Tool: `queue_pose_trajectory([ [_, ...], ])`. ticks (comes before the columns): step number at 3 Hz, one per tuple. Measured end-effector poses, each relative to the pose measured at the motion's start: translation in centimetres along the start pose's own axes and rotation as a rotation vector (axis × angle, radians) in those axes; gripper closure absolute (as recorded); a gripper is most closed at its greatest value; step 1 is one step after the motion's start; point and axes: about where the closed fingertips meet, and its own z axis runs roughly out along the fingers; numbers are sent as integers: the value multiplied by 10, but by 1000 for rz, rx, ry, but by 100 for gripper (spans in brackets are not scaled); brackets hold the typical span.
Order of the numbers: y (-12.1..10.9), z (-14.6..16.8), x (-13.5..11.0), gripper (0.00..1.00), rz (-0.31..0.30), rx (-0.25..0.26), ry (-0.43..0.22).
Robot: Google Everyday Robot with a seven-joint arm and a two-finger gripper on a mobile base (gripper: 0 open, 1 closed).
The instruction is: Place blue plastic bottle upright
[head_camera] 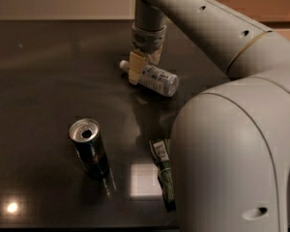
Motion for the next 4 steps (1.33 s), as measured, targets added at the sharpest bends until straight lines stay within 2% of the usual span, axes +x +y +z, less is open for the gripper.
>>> queue_pose_trajectory([
  [1, 7, -2, 0, 31, 3, 1, 0],
  [4, 22, -66, 4, 99, -39, 12, -167],
])
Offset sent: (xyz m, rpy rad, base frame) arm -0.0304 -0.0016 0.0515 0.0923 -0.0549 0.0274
